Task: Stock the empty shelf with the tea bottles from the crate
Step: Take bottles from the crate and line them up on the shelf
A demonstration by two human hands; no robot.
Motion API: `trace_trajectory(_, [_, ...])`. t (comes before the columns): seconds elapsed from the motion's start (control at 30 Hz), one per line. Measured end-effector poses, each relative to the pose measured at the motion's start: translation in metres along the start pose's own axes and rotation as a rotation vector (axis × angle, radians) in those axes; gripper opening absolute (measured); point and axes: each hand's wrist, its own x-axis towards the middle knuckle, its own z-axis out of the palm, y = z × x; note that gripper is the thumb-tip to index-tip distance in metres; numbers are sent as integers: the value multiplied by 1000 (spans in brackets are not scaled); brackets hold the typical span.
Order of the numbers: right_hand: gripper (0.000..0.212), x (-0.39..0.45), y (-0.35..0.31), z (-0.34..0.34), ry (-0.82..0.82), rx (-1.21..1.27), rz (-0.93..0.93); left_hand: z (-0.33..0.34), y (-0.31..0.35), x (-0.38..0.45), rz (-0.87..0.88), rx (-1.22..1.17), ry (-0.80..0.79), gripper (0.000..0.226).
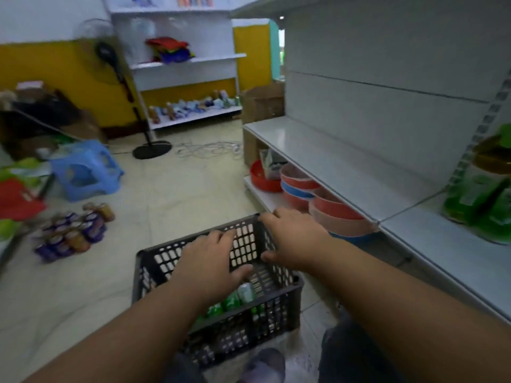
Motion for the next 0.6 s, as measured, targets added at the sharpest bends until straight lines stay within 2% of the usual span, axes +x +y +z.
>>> trace_trajectory(0.17, [73, 52, -45, 43, -94, 3, -107, 29, -65, -24, -196, -8, -60, 84])
trace_trajectory(0.3, [72, 96, -63, 106, -190, 51, -127, 82, -100, -23, -358, -78, -87, 77])
trace_trajectory(0.47, [63, 137, -60, 184, -322, 113, -96, 164, -106, -3, -464, -135, -131, 79])
trace_trajectory(0.6, [68, 163, -43, 227, -435, 65, -70, 221, -93, 16, -534, -168, -193, 90])
